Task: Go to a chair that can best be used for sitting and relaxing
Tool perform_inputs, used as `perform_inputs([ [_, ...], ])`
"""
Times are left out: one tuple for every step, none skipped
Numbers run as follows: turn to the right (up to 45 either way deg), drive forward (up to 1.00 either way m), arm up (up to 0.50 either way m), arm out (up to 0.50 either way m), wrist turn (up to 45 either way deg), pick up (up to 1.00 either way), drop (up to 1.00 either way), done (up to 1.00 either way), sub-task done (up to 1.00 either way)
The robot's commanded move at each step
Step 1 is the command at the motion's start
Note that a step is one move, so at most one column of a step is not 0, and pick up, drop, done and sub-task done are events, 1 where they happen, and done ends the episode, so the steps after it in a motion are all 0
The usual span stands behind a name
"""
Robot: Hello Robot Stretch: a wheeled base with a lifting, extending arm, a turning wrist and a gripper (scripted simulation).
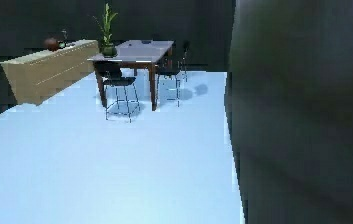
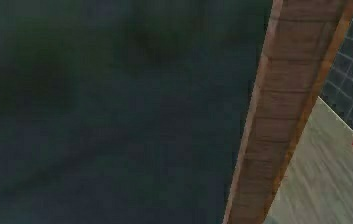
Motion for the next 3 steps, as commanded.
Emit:
perform_inputs([
  [0.0,1.00,0.00,0.00,0.0,0.00,0.00,0.00,0.00],
  [0.0,0.85,0.00,0.00,0.0,0.00,0.00,0.00,0.00],
  [0.0,0.00,0.00,0.00,0.0,0.00,0.00,1.00,0.00],
])
